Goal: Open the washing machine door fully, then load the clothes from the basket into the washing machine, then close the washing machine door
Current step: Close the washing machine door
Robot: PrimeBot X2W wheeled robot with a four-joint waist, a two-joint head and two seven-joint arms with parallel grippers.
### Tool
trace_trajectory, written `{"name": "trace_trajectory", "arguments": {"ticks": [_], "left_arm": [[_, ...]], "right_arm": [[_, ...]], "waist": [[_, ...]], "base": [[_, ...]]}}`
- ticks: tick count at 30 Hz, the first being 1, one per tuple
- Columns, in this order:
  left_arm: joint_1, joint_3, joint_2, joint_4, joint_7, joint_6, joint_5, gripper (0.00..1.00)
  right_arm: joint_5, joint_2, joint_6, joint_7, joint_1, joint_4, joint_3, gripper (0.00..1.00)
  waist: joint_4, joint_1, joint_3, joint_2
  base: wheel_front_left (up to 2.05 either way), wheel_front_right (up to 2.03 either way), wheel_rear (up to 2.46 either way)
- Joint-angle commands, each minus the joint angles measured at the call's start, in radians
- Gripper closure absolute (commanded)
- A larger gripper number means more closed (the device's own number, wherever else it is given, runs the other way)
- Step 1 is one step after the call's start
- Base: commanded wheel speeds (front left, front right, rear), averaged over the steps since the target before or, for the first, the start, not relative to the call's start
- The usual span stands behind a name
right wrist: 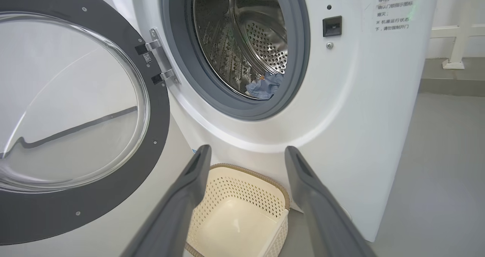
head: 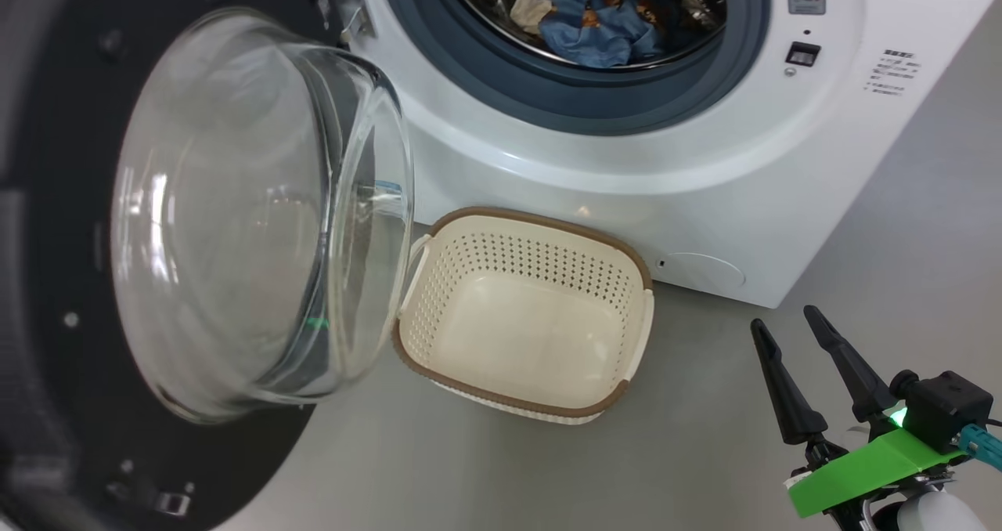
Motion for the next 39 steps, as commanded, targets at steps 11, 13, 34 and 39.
{"name": "trace_trajectory", "arguments": {"ticks": [11, 13, 34, 39], "left_arm": [[-0.008, -0.041, -0.008, -0.144, 0.025, -0.007, -0.018, 1.0], [-0.011, -0.047, -0.014, -0.15, 0.026, -0.007, -0.019, 1.0], [-0.122, -0.147, -0.127, -0.17, -0.064, -0.007, 0.03, 1.0], [-0.134, -0.161, -0.141, -0.16, -0.109, -0.007, 0.051, 1.0]], "right_arm": [[-0.007, 0.019, 0.002, -0.005, 0.03, -0.024, 0.008, 0.0], [-0.007, 0.02, 0.002, -0.005, 0.031, -0.024, 0.007, 0.0], [-0.013, 0.053, 0.002, -0.005, 0.041, -0.03, -0.02, 0.0], [-0.012, 0.063, 0.002, -0.005, 0.037, -0.032, -0.027, 0.0]], "waist": [[-0.088, 0.0, -0.035, 0.0], [-0.097, 0.0, -0.037, 0.0], [-0.301, 0.0, -0.03, 0.0], [-0.349, 0.0, -0.022, 0.0]], "base": [[0.0, 0.0, 0.0], [0.0, 0.0, 0.0], [0.0, 0.0, 0.0], [0.0, 0.0, 0.0]]}}
